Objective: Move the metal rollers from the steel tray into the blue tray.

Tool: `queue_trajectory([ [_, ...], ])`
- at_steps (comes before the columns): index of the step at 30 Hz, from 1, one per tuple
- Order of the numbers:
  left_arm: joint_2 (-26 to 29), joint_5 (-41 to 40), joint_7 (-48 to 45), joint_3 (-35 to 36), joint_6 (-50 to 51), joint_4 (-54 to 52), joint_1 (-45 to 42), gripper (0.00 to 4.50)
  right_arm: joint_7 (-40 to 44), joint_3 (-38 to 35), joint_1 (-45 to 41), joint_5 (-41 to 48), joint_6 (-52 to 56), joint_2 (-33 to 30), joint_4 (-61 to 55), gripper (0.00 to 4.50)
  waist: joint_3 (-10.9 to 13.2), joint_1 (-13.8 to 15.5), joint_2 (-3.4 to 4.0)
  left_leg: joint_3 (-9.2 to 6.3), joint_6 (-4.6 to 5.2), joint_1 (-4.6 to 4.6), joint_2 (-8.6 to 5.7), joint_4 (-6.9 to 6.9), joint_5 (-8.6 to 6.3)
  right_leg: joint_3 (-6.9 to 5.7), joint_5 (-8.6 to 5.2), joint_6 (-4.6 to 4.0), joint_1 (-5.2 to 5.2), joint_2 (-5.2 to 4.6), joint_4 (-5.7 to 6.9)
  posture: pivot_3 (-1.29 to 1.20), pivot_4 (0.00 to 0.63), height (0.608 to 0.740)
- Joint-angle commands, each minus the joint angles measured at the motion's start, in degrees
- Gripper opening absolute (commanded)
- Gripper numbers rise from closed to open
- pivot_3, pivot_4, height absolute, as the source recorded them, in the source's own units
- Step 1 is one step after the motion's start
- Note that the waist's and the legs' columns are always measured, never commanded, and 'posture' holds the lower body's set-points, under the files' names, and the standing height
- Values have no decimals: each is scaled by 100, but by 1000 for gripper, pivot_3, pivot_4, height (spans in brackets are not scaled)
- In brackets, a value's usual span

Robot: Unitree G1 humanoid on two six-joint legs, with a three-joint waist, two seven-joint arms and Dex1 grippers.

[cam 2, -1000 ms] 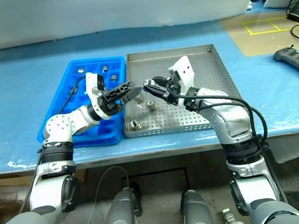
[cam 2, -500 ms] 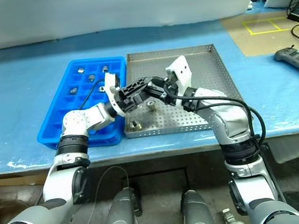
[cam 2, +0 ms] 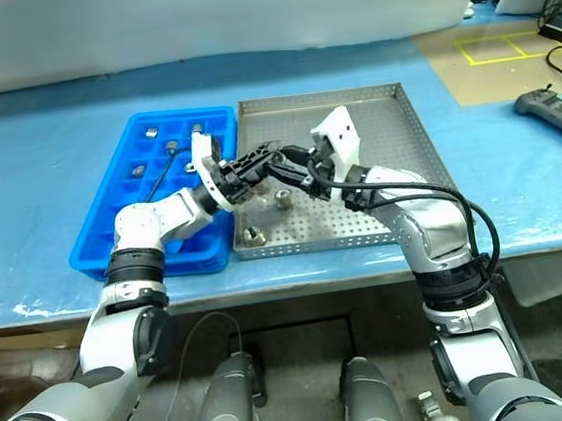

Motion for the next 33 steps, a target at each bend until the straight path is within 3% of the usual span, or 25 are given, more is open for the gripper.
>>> queue_trajectory([
  [1,10,-14,-147,-189,214,-326,7,2268,-24,-72,-107,95,-109,36,-218,1528,0,1,0,0,0,0,0,0,0,0,0,0,0,0,0,-101,150,740],
  [17,397,142,-479,-332,351,-266,-21,2268,-157,-202,-187,-84,-565,212,-20,1528,0,-1,0,0,-2,0,0,0,1,-1,0,0,0,0,1,-97,150,740],
  [21,362,240,-494,-390,295,-285,25,2241,-324,-259,-342,-5,-246,224,87,2873,0,3,0,0,-2,-1,-2,0,1,-1,0,0,1,-1,1,-97,150,740],
  [33,476,380,-433,-200,-3,-136,-40,2241,108,-684,-124,1158,558,55,-265,2873,0,14,0,-1,-2,-1,-2,1,1,-2,0,0,2,-1,1,-68,150,740],
])
